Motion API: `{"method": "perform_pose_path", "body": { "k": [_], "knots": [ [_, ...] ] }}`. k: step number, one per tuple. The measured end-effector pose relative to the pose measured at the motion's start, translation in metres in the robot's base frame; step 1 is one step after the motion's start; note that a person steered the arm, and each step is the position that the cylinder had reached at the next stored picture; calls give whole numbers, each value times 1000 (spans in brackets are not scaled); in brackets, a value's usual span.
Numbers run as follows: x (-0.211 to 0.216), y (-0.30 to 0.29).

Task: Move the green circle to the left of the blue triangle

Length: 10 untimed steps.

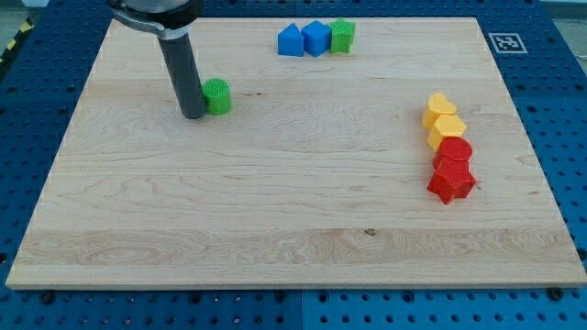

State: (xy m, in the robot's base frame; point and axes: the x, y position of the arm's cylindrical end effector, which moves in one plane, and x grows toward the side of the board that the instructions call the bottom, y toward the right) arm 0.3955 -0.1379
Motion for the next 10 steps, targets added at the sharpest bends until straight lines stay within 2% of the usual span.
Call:
{"method": "perform_pose_path", "body": {
  "k": [7,10],
  "knots": [
    [-4,51],
    [-67,54]
  ]
}}
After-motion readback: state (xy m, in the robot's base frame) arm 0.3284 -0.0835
